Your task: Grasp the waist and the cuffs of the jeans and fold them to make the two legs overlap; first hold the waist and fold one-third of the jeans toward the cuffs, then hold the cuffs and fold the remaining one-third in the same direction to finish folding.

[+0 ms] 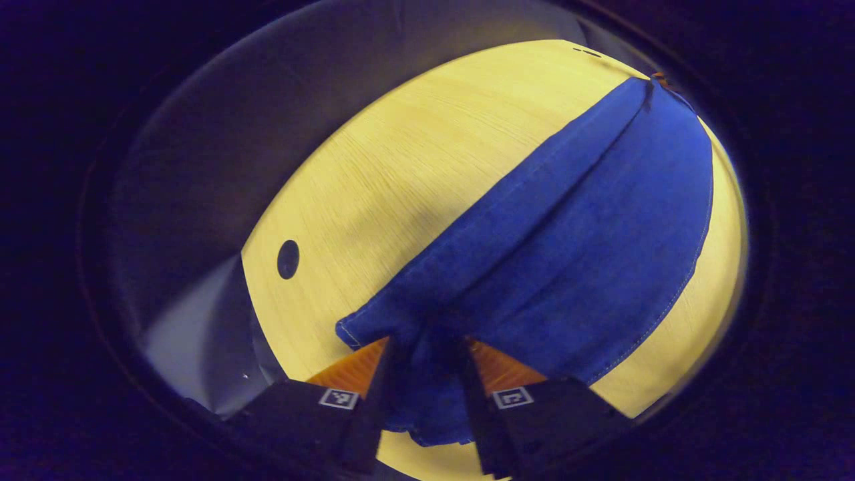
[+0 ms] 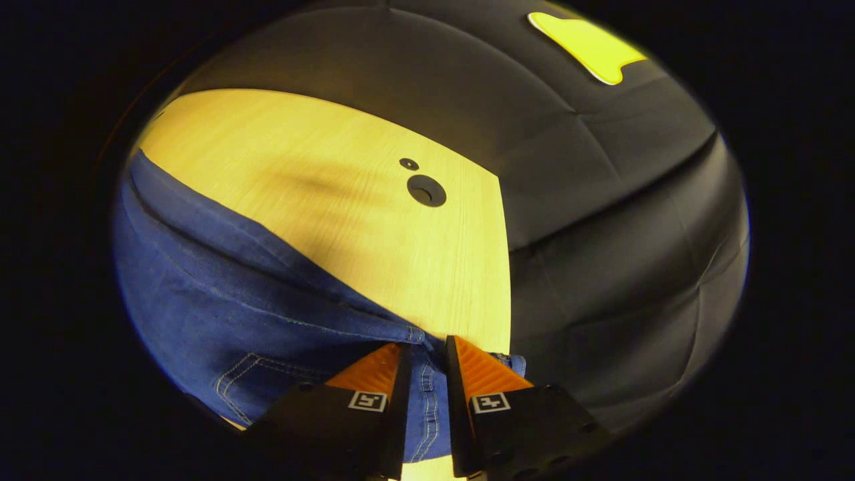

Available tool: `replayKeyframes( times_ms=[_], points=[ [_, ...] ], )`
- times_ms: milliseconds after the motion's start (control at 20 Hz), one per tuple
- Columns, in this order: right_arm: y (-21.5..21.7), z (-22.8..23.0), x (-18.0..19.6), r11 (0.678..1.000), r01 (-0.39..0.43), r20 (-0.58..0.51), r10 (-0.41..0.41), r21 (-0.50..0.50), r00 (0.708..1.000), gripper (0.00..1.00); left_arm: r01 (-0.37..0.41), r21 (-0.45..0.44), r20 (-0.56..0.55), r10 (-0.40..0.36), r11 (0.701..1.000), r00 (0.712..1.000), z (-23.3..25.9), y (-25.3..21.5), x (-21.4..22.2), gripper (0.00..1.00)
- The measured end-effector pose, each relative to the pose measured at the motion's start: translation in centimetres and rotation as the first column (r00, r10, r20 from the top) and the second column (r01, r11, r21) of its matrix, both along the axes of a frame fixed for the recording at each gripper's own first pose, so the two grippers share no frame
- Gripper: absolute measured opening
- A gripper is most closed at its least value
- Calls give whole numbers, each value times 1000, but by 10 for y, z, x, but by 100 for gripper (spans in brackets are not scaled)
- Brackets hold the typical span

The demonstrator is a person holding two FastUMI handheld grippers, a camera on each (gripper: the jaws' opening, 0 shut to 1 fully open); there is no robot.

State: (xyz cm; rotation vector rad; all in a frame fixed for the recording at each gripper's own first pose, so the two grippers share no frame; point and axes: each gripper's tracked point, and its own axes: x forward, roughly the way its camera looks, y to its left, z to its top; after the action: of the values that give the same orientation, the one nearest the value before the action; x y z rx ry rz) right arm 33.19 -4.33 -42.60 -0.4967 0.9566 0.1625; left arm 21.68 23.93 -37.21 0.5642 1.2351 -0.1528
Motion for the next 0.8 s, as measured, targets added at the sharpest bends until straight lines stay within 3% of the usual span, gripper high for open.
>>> replayKeyframes(
  times_ms=[50,100,250,400,550,650,750,800],
  points=[
    [0,5,0,1000,-1,1,1,15,1000,29,-18,-1,43,18,1000,999,4,7,1,95],
    [0,10,2,999,8,11,-9,44,1000,37,-34,-13,84,35,999,996,21,7,1,100],
    [-13,40,4,989,49,67,-59,136,996,53,-79,-64,255,93,995,963,82,-3,1,98],
    [-40,86,2,985,56,163,-83,166,983,98,-124,-296,415,244,947,876,148,-49,-13,98],
    [-64,106,-20,967,133,152,-168,219,974,96,-67,-433,486,295,899,823,187,-65,-28,98],
    [-67,101,-41,898,261,78,-307,353,949,97,-13,-473,537,300,881,788,178,-59,-13,98],
    [-76,87,-59,782,411,-12,-459,470,888,98,36,-519,558,307,854,771,183,-63,-11,98],
    [-82,77,-65,713,483,-56,-533,508,844,98,48,-536,568,318,843,759,183,-62,-10,98]
  ],
)
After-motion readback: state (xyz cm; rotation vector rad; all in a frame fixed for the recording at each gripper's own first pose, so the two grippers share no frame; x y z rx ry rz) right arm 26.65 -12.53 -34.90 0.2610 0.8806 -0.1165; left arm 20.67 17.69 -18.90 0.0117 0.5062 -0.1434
